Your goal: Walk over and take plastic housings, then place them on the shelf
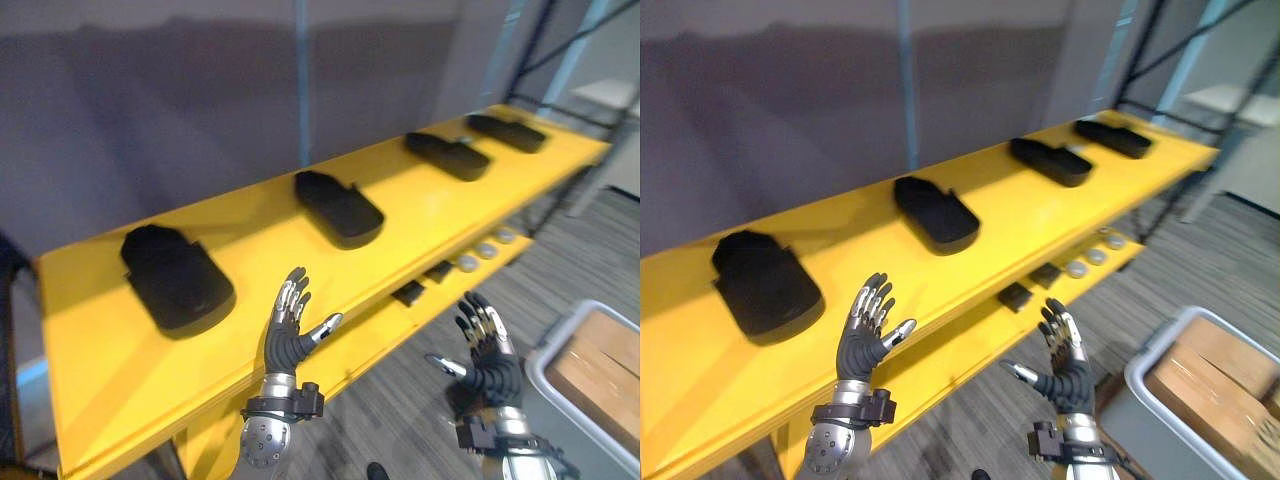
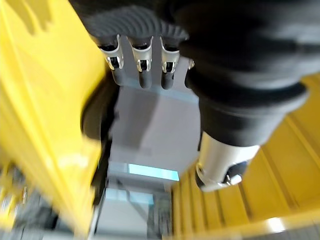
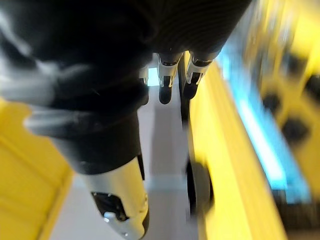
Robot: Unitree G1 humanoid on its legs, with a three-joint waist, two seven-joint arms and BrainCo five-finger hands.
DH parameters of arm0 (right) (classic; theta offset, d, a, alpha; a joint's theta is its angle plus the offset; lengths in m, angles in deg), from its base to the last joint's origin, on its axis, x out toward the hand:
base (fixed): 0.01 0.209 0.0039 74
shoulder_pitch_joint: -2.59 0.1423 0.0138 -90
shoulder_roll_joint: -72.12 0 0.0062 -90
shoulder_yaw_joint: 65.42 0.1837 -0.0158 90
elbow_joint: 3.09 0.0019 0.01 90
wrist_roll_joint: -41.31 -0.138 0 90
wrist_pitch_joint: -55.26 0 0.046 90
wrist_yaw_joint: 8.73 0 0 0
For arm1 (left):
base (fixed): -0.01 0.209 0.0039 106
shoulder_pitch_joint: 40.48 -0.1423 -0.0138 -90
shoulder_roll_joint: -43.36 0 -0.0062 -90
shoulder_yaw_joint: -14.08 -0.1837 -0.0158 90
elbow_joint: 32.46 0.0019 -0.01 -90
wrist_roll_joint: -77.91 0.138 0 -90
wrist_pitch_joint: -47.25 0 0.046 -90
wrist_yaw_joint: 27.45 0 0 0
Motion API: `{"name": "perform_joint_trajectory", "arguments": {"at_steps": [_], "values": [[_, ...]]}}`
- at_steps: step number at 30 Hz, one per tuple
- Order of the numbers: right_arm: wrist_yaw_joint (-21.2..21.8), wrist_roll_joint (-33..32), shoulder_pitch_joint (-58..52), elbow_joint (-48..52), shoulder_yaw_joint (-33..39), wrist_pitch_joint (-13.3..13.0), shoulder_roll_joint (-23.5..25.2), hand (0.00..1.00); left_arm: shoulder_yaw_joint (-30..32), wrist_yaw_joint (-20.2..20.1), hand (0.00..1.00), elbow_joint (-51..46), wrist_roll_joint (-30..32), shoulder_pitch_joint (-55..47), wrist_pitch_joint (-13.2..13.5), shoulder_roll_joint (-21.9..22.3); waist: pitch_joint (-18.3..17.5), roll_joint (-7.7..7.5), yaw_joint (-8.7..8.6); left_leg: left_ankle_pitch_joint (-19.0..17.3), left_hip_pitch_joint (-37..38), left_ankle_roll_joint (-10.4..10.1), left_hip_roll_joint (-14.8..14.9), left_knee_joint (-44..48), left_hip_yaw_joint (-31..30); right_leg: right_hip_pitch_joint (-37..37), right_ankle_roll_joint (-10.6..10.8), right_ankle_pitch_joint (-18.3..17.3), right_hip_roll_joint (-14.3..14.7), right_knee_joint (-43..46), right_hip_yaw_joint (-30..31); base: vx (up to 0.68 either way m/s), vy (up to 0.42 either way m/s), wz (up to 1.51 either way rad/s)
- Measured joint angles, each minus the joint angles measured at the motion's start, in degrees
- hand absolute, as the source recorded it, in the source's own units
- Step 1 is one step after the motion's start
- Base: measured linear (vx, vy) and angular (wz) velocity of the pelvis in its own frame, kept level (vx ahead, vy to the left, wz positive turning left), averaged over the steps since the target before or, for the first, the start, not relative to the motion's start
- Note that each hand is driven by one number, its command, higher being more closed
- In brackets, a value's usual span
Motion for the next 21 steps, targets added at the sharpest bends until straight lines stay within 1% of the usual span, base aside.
{"name": "perform_joint_trajectory", "arguments": {"at_steps": [1, 2, 3, 4, 5, 6, 7, 8, 9, 10, 11, 12, 13, 14, 15, 16, 17, 18, 20, 21], "values": [[-0.95, 1.52, -0.02, -0.06, 2.19, 0.34, 0.00, 0.00, 0.55, 0.02, 0.00, 0.94, 0.81, -0.12, 0.00, 0.44, -0.03, 0.65, -0.22, 1.60, 0.98, 0.27, 1.26, -1.82, 4.03, 0.25, -2.31, -5.08, -0.50, 4.58, -5.79, -0.20, 0.135, -1.42], [-1.32, 2.12, -0.01, -0.13, 3.23, 0.45, 0.00, 0.00, 1.08, 0.03, 0.00, 1.16, 1.06, -0.30, 0.01, 0.54, -0.15, 1.03, -0.09, 2.30, 1.28, 0.19, 2.09, -2.69, 5.77, 0.56, -2.04, -7.13, -0.67, 6.88, -6.52, -0.23, 0.149, -1.60], [-1.90, 2.46, -0.03, -0.60, 5.22, 0.55, 0.40, 0.00, 2.28, 0.01, 0.00, 1.82, 1.06, -0.34, 0.05, 0.55, -0.13, 1.36, -0.34, 3.85, 1.99, -0.06, 3.43, -4.49, 8.47, 1.95, -1.36, -10.35, -1.82, 10.73, -6.87, -0.19, 0.073, -1.34], [-2.26, 3.36, 0.02, -1.50, 6.88, 0.92, 0.78, 0.00, 3.82, -0.01, 0.00, 2.94, 1.06, -0.36, 0.02, 0.55, -0.51, 1.09, -0.76, 5.16, 2.29, -0.59, 4.69, -6.19, 10.57, 3.35, -1.34, -13.13, -3.69, 13.47, -7.60, -0.17, 0.021, -1.22], [-2.31, 4.39, -0.03, -2.04, 7.55, 1.04, 1.04, 0.00, 4.53, -0.05, 0.00, 3.78, 1.06, -0.41, -0.01, 0.51, -0.55, 1.06, -0.77, 5.68, 2.56, -0.77, 5.36, -7.14, 11.72, 4.44, -1.45, -14.08, -4.53, 14.29, -7.75, -0.15, -0.078, -1.14], [-2.40, 5.72, -0.10, -3.01, 8.32, 1.13, 1.59, 0.00, 5.87, -0.06, 0.00, 5.32, 1.06, -1.22, -0.02, 0.28, -0.97, 0.91, -0.72, 7.02, 2.90, -1.32, 6.21, -9.17, 13.76, 6.24, -0.79, -15.21, -6.43, 15.09, -7.88, -0.14, -0.196, -1.09], [-2.42, 6.75, -0.05, -4.40, 8.57, 1.21, 1.90, 0.00, 7.14, -0.21, 0.00, 7.06, 1.06, -2.44, -0.37, 0.13, -1.66, 0.63, -0.71, 8.09, 2.69, -2.03, 6.45, -11.00, 15.21, 7.64, -0.32, -16.10, -8.46, 15.17, -8.26, -0.12, -0.231, -1.13], [-2.37, 7.23, -0.05, -5.74, 8.75, 1.43, 2.05, 0.00, 7.93, -0.36, 0.00, 8.36, 1.04, -3.36, -0.69, -0.05, -2.05, 0.16, -0.58, 8.58, 2.48, -2.89, 6.16, -12.06, 15.69, 8.74, -0.32, -16.09, -9.86, 14.81, -8.90, -0.09, -0.292, -1.00], [-2.29, 7.52, 0.04, -8.37, 8.87, 1.69, 2.13, 0.00, 9.16, -0.63, 0.00, 10.04, 0.87, -4.72, -1.13, -0.47, -3.15, -1.32, -0.41, 9.44, 1.77, -4.25, 5.51, -12.87, 16.13, 10.27, 1.13, -17.37, -10.89, 12.04, -8.93, -0.04, -0.232, -0.73], [-2.22, 7.52, 0.07, -9.43, 9.01, 2.03, 2.19, 0.00, 9.82, -0.78, 0.00, 10.97, 0.83, -5.04, -1.46, -0.70, -3.72, -2.00, -0.27, 9.83, 1.15, -4.93, 5.10, -13.02, 16.12, 10.75, 1.93, -18.44, -10.83, 9.90, -9.21, -0.02, -0.321, -0.70], [-2.16, 7.51, 0.22, -11.63, 9.85, 2.68, 2.38, 0.00, 11.54, -1.57, 0.00, 13.44, 0.73, -5.27, -2.25, -0.67, -4.41, -3.06, 0.25, 10.71, 0.50, -6.37, 3.84, -13.98, 16.47, 11.11, 1.47, -21.33, -10.91, 5.59, -10.20, 0.01, -0.269, -0.48], [-2.15, 7.51, 0.67, -13.08, 10.61, 3.15, 2.35, 0.00, 12.23, -1.89, 0.00, 15.38, 0.67, -5.29, -2.62, -0.11, -4.55, -2.28, 0.25, 11.32, 0.43, -7.14, 4.10, -14.53, 16.09, 11.17, 0.94, -21.02, -10.28, 4.24, -10.17, 0.05, -0.287, -0.46], [-2.17, 7.51, 0.97, -15.98, 12.00, 4.12, 2.02, 0.00, 13.09, -2.55, 0.00, 17.49, 0.06, -6.13, -3.76, 1.27, -5.10, -1.01, 0.00, 12.51, 0.84, -6.97, 4.31, -16.30, 14.35, 11.48, 0.39, -20.34, -8.52, 2.79, -9.99, 0.10, -0.225, -0.32], [-2.19, 7.52, 1.04, -18.07, 13.07, 4.51, 2.02, 0.00, 13.68, -2.71, 0.00, 18.03, -0.29, -7.01, -3.90, 2.07, -5.56, -0.22, 0.04, 12.88, 1.47, -7.64, 5.37, -17.02, 14.15, 12.13, 0.02, -20.10, -7.15, 1.76, -9.58, 0.14, -0.229, -0.36], [-2.27, 7.51, 1.24, -20.50, 13.95, 4.86, 1.97, 0.00, 14.60, -2.80, 0.00, 18.84, -0.33, -7.48, -3.90, 2.64, -5.88, 0.15, 0.29, 13.28, 2.36, -8.33, 6.45, -18.13, 14.27, 12.62, -0.06, -20.04, -5.67, 1.19, -9.08, 0.12, -0.172, -0.35], [-2.46, 7.51, 1.69, -22.52, 14.40, 4.95, 1.85, 0.00, 15.48, -2.86, 0.00, 19.93, -0.33, -7.32, -3.93, 2.74, -6.16, 0.47, 0.37, 13.56, 3.08, -8.71, 7.15, -19.08, 14.58, 12.64, -0.06, -20.04, -4.83, 1.16, -8.94, 0.13, -0.143, -0.30], [-2.72, 7.49, 2.72, -25.93, 15.20, 5.06, 1.59, 0.00, 16.72, -2.92, 0.00, 22.26, -0.37, -6.62, -3.92, 2.56, -6.22, 0.46, 0.32, 14.25, 4.02, -8.28, 7.34, -20.13, 14.64, 12.75, -0.07, -20.04, -4.32, 1.09, -8.85, 0.08, -0.077, -0.17], [-3.05, 7.48, 3.43, -28.13, 15.28, 5.17, 1.11, 0.00, 17.19, -2.89, 0.00, 23.66, -0.49, -6.24, -3.92, 2.35, -6.24, 0.46, 0.26, 14.67, 4.46, -8.51, 7.33, -20.78, 14.63, 12.77, -0.11, -20.01, -4.24, 1.07, -8.85, 0.11, -0.056, -0.12], [-3.38, 6.73, 6.57, -39.14, 15.71, 5.45, -1.14, 0.00, 18.87, -2.97, 0.00, 31.27, -1.92, -4.00, -3.93, 0.80, -6.35, 0.65, 0.04, 14.93, 5.52, -8.88, 6.80, -21.62, 14.60, 13.82, -0.20, -19.95, -4.50, 0.35, -8.97, 0.08, 0.022, -0.01], [-3.38, 6.16, 7.76, -42.46, 15.85, 5.50, -1.53, 0.00, 19.06, -2.98, 0.00, 33.91, -2.23, -3.19, -3.93, 0.18, -6.36, 0.65, 0.07, 14.93, 5.81, -8.88, 6.59, -21.65, 14.58, 14.36, -0.42, -19.81, -4.65, -0.07, -9.06, 0.04, 0.033, 0.06]]}}
